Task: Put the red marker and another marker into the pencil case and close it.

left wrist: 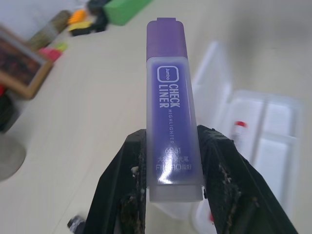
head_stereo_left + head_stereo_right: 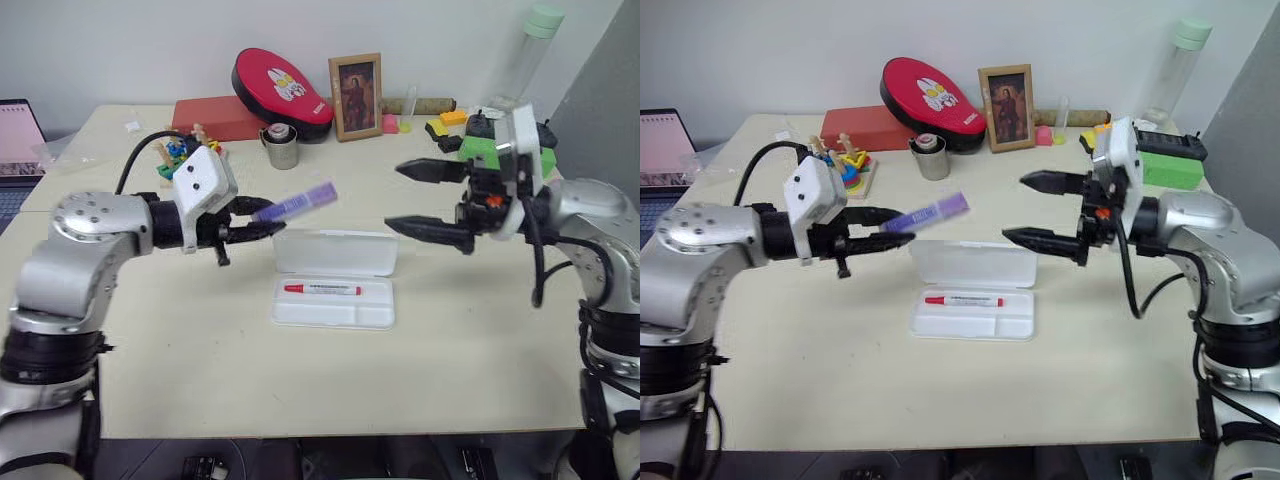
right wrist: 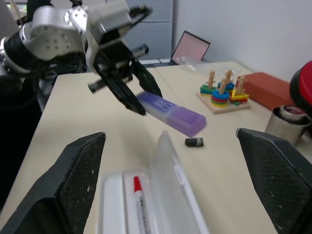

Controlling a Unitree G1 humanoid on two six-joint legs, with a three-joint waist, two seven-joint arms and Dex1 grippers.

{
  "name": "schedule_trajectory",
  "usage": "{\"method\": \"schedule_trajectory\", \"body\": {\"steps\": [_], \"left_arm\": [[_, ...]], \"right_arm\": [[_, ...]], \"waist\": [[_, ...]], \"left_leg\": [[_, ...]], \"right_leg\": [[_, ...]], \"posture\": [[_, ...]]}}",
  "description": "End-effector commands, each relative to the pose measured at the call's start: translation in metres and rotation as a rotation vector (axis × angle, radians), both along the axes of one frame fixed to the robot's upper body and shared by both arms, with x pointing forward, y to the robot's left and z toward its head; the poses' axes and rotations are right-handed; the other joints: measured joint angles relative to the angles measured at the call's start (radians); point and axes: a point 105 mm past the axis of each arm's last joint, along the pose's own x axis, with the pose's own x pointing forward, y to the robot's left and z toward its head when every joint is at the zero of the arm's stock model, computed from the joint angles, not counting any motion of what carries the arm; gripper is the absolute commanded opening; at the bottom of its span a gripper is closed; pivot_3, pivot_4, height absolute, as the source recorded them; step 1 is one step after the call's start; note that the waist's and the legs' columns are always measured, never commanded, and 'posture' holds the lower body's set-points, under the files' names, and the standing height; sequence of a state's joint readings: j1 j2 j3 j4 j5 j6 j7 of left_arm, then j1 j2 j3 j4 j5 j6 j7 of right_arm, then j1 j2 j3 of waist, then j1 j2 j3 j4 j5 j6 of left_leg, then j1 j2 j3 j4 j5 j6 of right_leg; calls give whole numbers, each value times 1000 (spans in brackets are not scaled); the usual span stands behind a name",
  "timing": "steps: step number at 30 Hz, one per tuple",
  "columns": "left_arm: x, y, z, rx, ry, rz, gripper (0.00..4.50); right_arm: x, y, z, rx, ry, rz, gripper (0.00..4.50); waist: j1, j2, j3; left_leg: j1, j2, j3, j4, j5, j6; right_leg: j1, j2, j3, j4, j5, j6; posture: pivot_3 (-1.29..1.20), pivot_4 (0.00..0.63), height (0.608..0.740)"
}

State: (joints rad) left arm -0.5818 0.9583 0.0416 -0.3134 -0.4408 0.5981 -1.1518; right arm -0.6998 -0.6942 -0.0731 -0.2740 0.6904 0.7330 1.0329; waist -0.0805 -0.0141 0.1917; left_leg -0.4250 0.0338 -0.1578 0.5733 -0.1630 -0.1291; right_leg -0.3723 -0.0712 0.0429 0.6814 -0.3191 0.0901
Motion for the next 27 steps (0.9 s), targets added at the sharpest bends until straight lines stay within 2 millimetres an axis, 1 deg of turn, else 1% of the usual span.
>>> {"method": "schedule_trajectory", "body": {"steps": [1,3,5,7,9,11,13,17,20,24,27], "left_arm": [[-19,-16,-9,77,41,-155,1214],[-22,-13,-28,154,106,-185,1214],[-17,-7,-45,231,134,-183,1214],[-10,-4,-58,287,139,-187,1214],[-7,-5,-66,314,160,-209,1214],[-1,-3,-74,354,158,-211,1214],[7,-2,-82,385,149,-195,1214],[9,-11,-89,359,174,-224,1214],[14,-9,-98,398,169,-201,1214],[12,-19,-103,364,199,-213,1214],[11,-21,-106,369,203,-215,1214]], "right_arm": [[-10,0,6,-2,-37,16,4500],[-14,3,-3,-29,-19,25,4500],[-15,5,-13,-65,-6,18,4500],[-15,5,-27,-119,12,4,4500],[-16,5,-43,-182,30,-10,4500],[-16,6,-53,-218,39,-22,4500],[-17,7,-57,-225,41,-24,4500],[-18,10,-58,-217,44,-30,4500],[-18,11,-60,-219,46,-40,4500],[-20,12,-64,-225,53,-46,4500],[-20,13,-65,-227,56,-45,4500]], "waist": [[1,0,0],[1,0,0],[-1,0,0],[0,0,0],[3,0,0],[6,0,0],[9,0,0],[9,0,0],[10,0,0],[13,0,0],[16,0,0]], "left_leg": [[0,0,0,0,0,0],[0,0,0,0,0,0],[0,0,0,0,0,0],[0,0,0,0,0,0],[0,0,0,0,0,0],[-1,0,0,1,0,0],[-1,0,0,1,0,0],[-1,0,0,1,0,0],[-1,0,0,1,0,0],[-1,0,0,1,0,0],[-1,0,0,1,0,0]], "right_leg": [[0,0,0,0,0,0],[0,0,0,0,0,0],[0,0,0,0,0,0],[0,0,0,0,0,0],[0,0,0,0,0,0],[-1,0,0,0,0,0],[-1,0,0,0,0,0],[-1,0,0,0,0,0],[-1,0,-1,0,0,0],[0,0,-1,0,0,0],[0,0,-1,0,0,0]], "posture": [[0,150,740],[0,150,740],[0,150,740],[0,150,740],[0,150,740],[0,150,740],[0,150,740],[0,150,740],[0,150,740],[0,150,740],[0,150,740]]}}
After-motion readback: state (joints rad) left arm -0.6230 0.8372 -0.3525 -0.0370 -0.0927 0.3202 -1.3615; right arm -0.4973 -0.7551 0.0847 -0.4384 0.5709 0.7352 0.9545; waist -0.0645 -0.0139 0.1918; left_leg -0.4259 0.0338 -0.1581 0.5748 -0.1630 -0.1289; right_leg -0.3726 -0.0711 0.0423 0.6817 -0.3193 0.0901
